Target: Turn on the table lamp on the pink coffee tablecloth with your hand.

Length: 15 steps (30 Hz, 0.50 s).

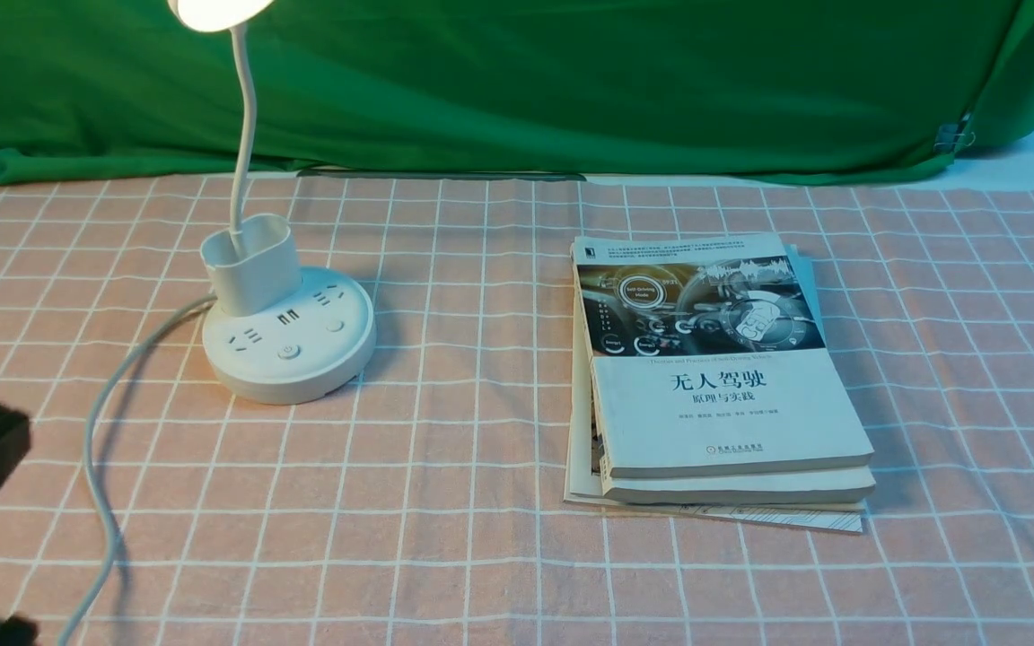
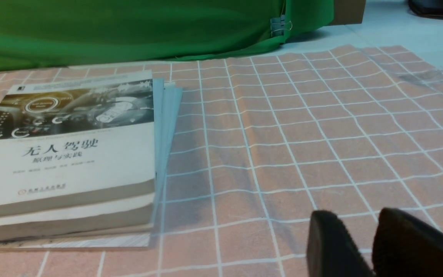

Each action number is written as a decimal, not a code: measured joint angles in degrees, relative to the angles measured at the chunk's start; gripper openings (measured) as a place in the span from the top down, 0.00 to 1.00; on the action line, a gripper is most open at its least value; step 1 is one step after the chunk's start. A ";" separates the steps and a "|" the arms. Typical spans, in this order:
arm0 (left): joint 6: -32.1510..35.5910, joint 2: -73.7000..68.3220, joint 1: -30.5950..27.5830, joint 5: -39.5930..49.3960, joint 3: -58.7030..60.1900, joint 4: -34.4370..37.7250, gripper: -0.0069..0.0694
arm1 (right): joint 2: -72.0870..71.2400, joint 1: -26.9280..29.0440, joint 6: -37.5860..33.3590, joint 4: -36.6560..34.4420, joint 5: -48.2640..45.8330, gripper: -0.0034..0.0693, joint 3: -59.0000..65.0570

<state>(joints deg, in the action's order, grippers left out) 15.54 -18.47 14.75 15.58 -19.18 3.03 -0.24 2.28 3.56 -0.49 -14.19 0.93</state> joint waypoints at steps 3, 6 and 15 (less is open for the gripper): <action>-6.33 8.46 -3.97 0.04 4.99 -1.63 0.88 | 0.00 0.00 0.00 0.00 0.00 0.62 0.00; -11.14 14.77 -8.25 0.04 9.69 -1.80 0.88 | 0.00 0.00 0.00 0.00 0.00 0.62 0.00; -14.19 18.44 -15.00 -0.45 19.46 2.31 0.88 | 0.00 0.00 0.00 0.00 0.02 0.62 -0.11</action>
<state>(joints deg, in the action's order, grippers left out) 1.35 -0.03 -0.25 15.13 0.28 5.34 -0.24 2.28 3.56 -0.49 -14.17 0.82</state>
